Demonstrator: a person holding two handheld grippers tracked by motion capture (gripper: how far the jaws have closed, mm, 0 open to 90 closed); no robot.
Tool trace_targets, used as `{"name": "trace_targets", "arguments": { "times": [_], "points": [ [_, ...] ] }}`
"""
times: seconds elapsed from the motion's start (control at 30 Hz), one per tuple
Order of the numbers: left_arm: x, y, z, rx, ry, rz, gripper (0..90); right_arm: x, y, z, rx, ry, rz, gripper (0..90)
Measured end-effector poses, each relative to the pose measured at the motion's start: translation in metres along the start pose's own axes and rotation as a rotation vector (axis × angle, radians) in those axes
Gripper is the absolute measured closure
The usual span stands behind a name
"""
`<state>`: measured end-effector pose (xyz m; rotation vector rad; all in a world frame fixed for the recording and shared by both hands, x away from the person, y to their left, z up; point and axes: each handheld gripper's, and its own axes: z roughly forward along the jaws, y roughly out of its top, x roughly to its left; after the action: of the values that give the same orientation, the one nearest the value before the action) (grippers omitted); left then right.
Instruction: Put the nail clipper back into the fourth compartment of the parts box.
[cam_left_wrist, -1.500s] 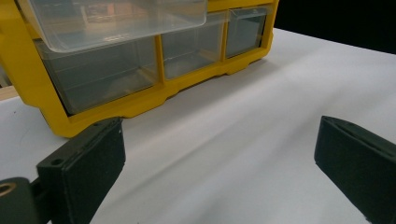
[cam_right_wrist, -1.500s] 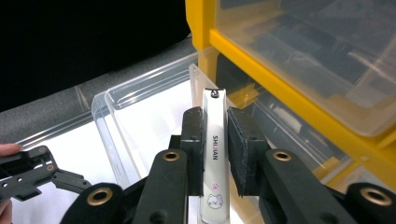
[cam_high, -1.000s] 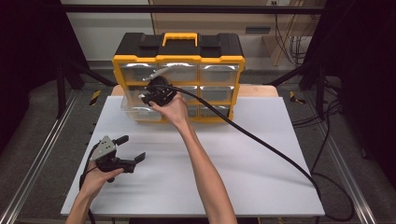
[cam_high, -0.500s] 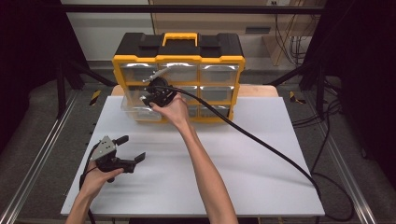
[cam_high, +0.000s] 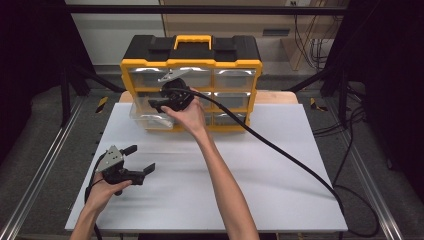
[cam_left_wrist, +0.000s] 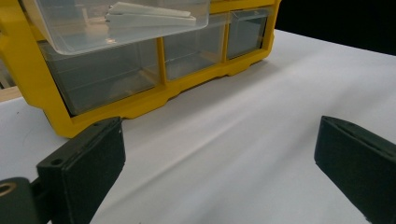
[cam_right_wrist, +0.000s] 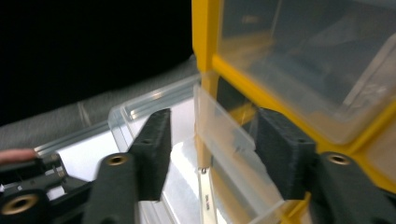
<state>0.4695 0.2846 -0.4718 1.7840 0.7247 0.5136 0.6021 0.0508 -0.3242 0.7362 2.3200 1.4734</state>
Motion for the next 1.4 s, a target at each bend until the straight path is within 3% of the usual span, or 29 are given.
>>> {"name": "trace_targets", "arguments": {
  "times": [0.17, 0.2, 0.27, 0.37, 0.67, 1.4],
  "points": [
    [0.000, 0.000, 0.000, -0.003, -0.002, 0.000, 1.9, 0.000, 0.003, -0.018, -0.097, -0.003, 0.008, 27.7],
    [0.000, 0.000, 0.000, -0.004, -0.002, 0.000, 1.9, 0.001, 0.003, -0.023, -0.109, -0.022, 0.008, 20.1],
    [-0.001, 0.001, -0.001, -0.006, -0.004, 0.001, 1.8, 0.002, 0.003, -0.028, -0.103, -0.061, 0.003, 10.9],
    [-0.001, 0.001, -0.001, -0.007, -0.002, 0.002, 1.9, 0.003, 0.001, -0.038, -0.106, -0.069, 0.010, 7.8],
    [-0.001, 0.001, -0.001, -0.010, -0.004, -0.001, 1.9, 0.004, -0.012, -0.069, -0.169, -0.076, 0.040, 4.1],
    [-0.002, 0.002, -0.001, -0.011, -0.007, -0.001, 1.9, -0.010, -0.064, -0.132, -0.235, -0.143, 0.085, 1.3]
  ]
}}
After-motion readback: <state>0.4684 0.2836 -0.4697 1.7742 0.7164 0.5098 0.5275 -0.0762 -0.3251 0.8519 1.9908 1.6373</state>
